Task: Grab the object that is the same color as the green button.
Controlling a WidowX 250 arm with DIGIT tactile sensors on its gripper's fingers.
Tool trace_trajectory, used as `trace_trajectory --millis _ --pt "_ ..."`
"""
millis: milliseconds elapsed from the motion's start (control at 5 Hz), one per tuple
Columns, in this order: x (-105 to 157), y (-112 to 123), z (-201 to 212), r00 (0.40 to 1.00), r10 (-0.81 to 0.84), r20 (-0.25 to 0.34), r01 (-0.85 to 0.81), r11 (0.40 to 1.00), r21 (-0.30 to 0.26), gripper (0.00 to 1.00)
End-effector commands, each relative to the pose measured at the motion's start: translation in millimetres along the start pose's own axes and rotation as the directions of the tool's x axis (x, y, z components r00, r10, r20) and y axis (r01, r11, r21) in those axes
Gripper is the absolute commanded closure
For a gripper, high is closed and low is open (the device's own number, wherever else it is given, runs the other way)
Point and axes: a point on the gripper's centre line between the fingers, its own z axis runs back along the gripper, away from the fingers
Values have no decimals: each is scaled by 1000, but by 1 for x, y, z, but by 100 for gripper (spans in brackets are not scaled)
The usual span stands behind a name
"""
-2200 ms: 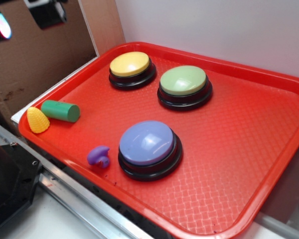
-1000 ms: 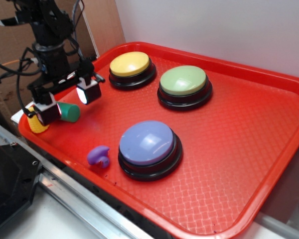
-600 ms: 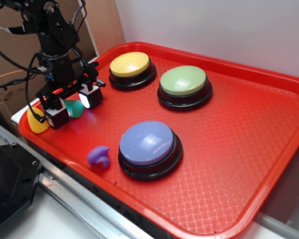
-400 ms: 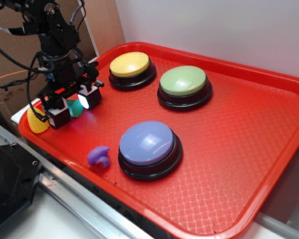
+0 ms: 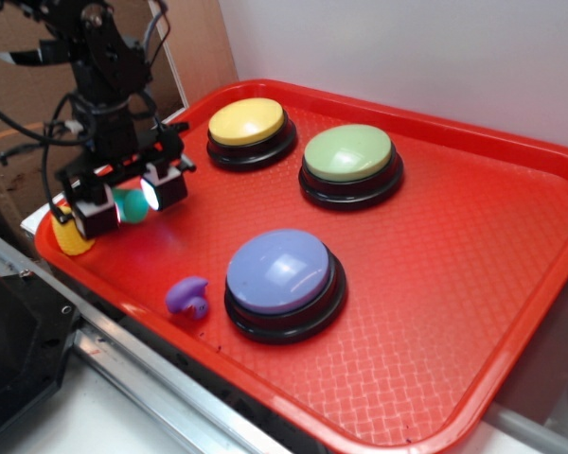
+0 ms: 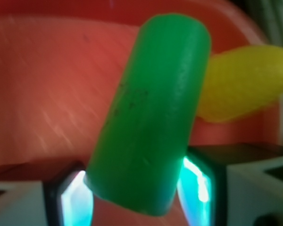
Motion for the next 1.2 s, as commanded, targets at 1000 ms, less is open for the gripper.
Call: trace_trajectory --millis 1000 --pt "-15 2 157 556 -829 61 819 533 -214 100"
